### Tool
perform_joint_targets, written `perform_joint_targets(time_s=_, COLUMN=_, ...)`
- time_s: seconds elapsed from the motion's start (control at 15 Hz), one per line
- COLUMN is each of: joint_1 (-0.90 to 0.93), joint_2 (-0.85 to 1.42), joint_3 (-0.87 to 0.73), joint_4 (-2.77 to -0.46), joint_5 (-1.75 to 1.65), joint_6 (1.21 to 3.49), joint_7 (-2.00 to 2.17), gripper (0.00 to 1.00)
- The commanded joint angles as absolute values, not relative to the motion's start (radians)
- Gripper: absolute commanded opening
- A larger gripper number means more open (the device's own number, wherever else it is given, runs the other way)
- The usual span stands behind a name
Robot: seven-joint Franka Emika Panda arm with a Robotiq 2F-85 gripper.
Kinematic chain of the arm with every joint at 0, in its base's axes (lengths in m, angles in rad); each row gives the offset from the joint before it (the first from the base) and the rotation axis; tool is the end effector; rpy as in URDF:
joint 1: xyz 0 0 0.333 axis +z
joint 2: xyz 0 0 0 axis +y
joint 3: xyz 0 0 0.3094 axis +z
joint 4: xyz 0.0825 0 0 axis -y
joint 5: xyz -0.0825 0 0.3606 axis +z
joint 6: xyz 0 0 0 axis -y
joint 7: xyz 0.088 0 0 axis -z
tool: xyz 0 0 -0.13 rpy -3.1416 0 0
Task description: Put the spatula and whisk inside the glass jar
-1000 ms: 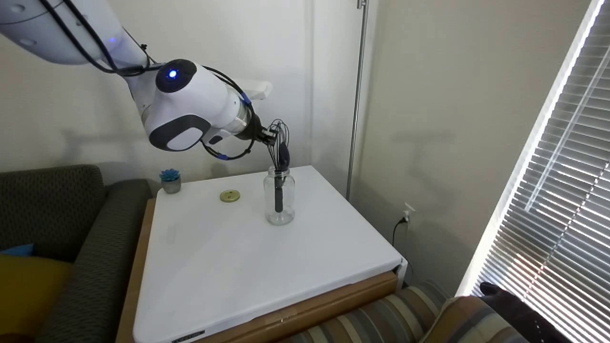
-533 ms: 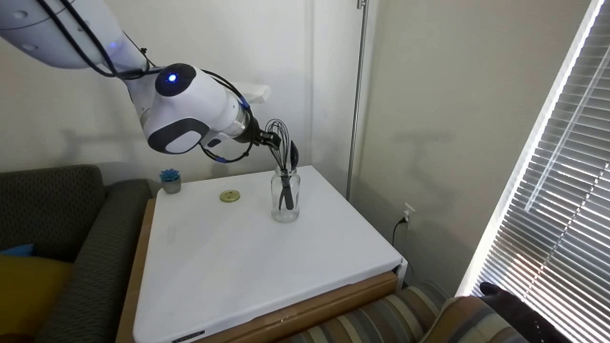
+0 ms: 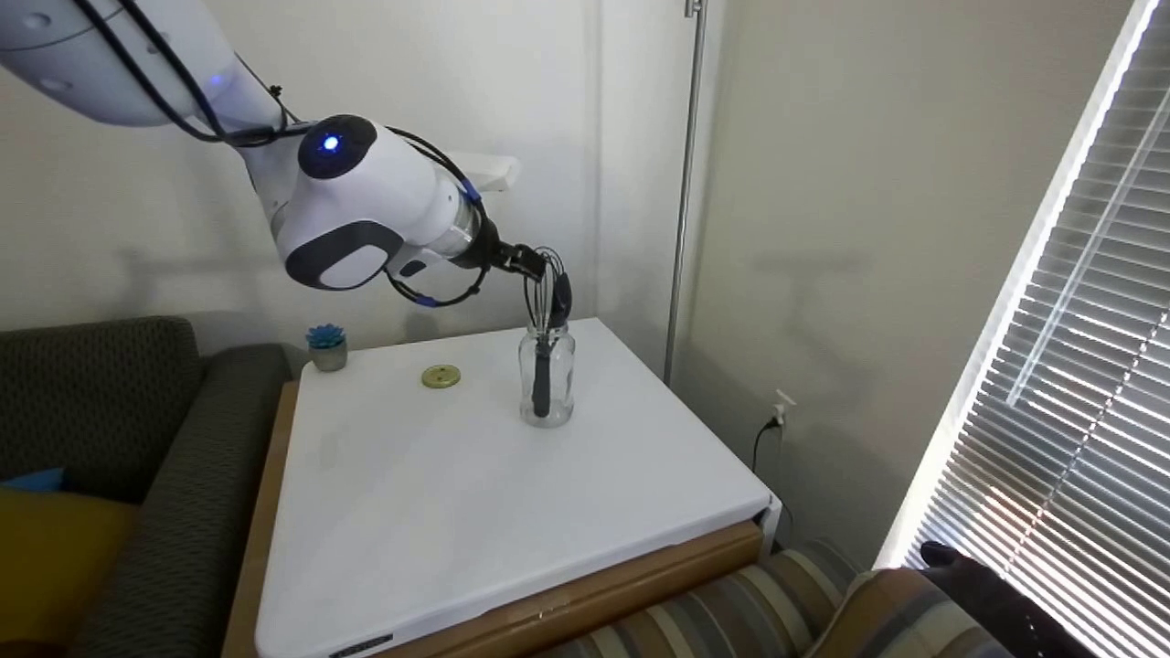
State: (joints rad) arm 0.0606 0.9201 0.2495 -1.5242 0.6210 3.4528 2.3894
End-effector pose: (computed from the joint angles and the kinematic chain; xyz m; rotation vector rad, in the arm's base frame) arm 0.7259 0.1056 0.2206 -0.1879 2.1841 0.0538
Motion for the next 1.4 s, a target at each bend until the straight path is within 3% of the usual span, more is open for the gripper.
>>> perform_joint_targets(time_s=0.0, joint_1=0.069, joint_2=0.880, joint_3=0.232, joint_4=-1.541, joint_5=0.657, joint_6=3.453, joint_7=2.382, gripper=1.00)
perform_joint_targets(time_s=0.87, joint_1=0.157, joint_2=0.788, joint_3=0.118, joint_4=-1.569, joint_5=0.681, joint_6=3.453, joint_7=2.396, gripper=1.00)
perform_joint_targets(time_s=1.33, joint_1=0.277, joint_2=0.758, joint_3=-0.022, joint_4=-1.694, joint_5=0.875, joint_6=3.373, joint_7=2.393, gripper=1.00)
